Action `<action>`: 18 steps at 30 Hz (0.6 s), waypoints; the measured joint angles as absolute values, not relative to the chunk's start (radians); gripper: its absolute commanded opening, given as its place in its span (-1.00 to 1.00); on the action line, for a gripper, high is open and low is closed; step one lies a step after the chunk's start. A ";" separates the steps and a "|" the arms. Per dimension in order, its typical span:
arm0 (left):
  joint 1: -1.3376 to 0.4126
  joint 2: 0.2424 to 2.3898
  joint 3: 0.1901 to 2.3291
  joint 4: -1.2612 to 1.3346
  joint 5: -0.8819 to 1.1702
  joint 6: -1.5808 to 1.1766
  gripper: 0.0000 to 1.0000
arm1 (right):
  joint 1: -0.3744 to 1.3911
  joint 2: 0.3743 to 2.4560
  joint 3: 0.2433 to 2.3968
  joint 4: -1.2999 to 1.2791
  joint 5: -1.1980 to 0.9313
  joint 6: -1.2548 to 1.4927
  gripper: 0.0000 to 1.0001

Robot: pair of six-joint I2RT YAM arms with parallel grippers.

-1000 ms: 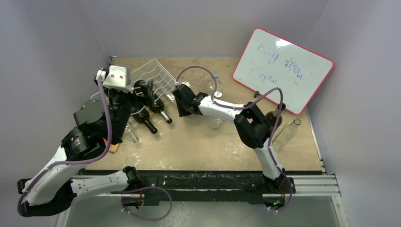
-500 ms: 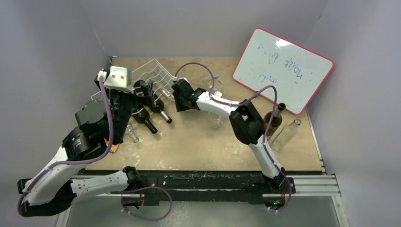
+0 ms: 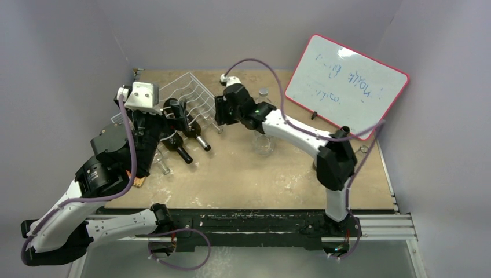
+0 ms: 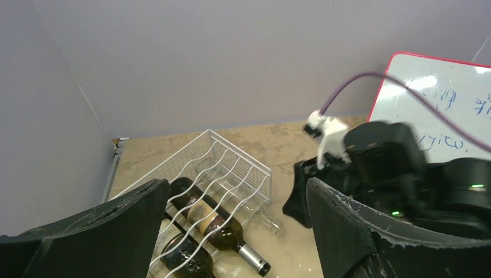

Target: Put the wine bottle on the wine rack

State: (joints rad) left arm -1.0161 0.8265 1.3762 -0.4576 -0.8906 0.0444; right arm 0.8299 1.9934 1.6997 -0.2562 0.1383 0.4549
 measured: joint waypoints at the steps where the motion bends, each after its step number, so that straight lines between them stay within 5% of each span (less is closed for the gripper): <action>1: -1.016 0.826 1.376 -0.458 -0.891 0.044 0.78 | 0.830 1.953 1.688 -0.249 0.139 0.454 0.03; 11: -1.016 0.792 1.331 -0.450 -0.894 0.019 0.83 | 0.830 1.567 1.560 -0.252 0.312 0.435 0.37; 18: -1.016 0.780 1.165 -0.420 -0.898 -0.025 0.95 | 0.795 1.454 1.493 -0.405 0.456 0.427 0.44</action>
